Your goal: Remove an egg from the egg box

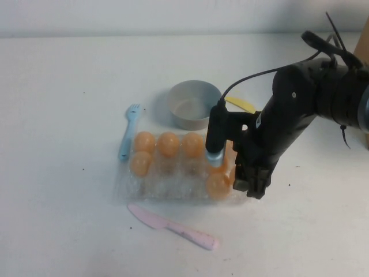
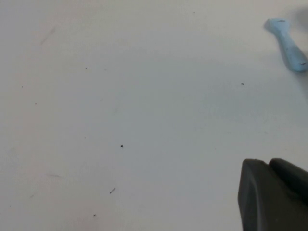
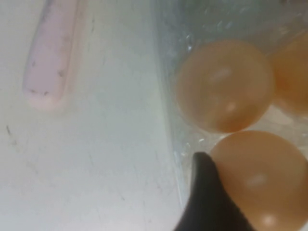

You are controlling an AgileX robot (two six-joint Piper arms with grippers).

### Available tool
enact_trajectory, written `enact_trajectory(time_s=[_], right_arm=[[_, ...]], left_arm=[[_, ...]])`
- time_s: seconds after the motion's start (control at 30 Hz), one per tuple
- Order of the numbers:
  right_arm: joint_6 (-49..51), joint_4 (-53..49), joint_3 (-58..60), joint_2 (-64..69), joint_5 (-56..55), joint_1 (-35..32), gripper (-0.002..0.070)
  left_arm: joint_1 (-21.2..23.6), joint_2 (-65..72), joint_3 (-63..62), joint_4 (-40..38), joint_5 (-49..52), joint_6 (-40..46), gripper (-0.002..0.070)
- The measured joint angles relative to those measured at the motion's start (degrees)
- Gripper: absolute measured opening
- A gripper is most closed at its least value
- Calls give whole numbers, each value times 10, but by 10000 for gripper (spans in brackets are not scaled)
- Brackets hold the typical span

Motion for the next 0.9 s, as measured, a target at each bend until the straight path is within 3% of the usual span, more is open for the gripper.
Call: enact_trajectory(time_s=[0.4,0.73,0.9], right_arm=[[48,0,-179,0,137,0,358],[159,5,-220,30,-147,0,356],[166,7,-223,103,-230,0,356]], left_arm=[[0,0,0,0,0,0,-3],[0,0,0,0,0,0,-3],[0,0,0,0,0,0,-3]])
